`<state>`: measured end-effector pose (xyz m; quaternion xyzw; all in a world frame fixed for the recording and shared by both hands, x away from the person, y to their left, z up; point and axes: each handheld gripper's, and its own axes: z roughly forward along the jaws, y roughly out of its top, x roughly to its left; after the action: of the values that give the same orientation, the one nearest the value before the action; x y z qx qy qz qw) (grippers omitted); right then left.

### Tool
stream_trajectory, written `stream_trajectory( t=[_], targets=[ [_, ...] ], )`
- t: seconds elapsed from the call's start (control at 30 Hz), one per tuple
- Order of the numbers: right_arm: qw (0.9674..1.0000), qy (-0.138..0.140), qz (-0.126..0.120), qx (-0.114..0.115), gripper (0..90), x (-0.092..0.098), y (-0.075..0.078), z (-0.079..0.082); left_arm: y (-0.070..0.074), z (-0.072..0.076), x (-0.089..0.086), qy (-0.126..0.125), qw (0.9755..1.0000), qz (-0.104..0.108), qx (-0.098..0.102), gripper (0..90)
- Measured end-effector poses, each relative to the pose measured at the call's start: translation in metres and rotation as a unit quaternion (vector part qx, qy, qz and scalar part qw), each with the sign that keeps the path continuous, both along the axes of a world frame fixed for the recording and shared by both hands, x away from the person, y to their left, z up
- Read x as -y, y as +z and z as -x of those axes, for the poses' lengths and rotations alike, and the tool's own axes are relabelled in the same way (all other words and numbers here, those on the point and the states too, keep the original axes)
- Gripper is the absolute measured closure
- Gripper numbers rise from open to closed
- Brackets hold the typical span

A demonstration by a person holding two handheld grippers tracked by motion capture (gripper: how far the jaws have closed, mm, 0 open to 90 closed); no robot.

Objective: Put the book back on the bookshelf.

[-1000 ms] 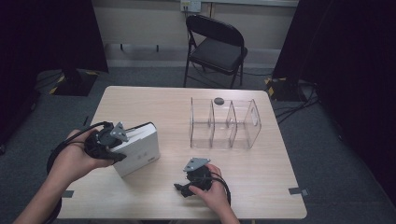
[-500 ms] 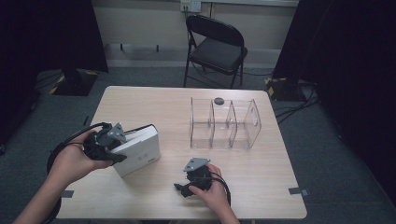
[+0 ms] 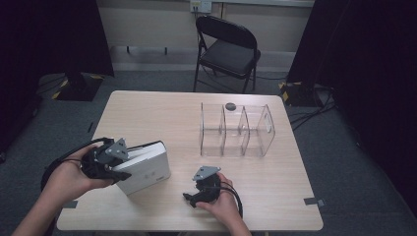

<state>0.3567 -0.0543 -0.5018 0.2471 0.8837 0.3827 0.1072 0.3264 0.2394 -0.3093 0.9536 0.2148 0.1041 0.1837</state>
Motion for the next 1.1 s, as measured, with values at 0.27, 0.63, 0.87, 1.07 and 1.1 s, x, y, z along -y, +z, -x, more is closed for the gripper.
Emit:
stream_trajectory(
  t=[0.27, 0.63, 0.87, 1.07, 1.1],
  targets=[
    [0.9999, -0.008, 0.003, -0.005, 14.7, 0.0, 0.001, -0.001, 0.001, -0.003, -0.002, 0.003, 1.0, 0.004, -0.005, 69.5],
    [0.9996, 0.003, 0.012, -0.023, 17.9, 0.0, 0.013, -0.004, -0.001, -0.004, -0.007, 0.005, 0.9996, 0.027, -0.009, 68.4],
    [0.9987, 0.038, 0.018, -0.029, 18.2, -0.009, 0.032, -0.006, -0.002, -0.004, -0.01, 0.013, 0.9989, 0.044, -0.01, 67.1],
    [0.9963, 0.071, 0.035, -0.033, 18.2, -0.023, 0.05, -0.014, -0.001, -0.004, -0.011, 0.014, 0.9989, 0.042, -0.013, 66.6],
    [0.9963, 0.071, 0.035, -0.033, 18.2, -0.023, 0.05, -0.014, -0.001, -0.004, -0.011, 0.015, 0.999, 0.041, -0.014, 66.6]
  ],
)
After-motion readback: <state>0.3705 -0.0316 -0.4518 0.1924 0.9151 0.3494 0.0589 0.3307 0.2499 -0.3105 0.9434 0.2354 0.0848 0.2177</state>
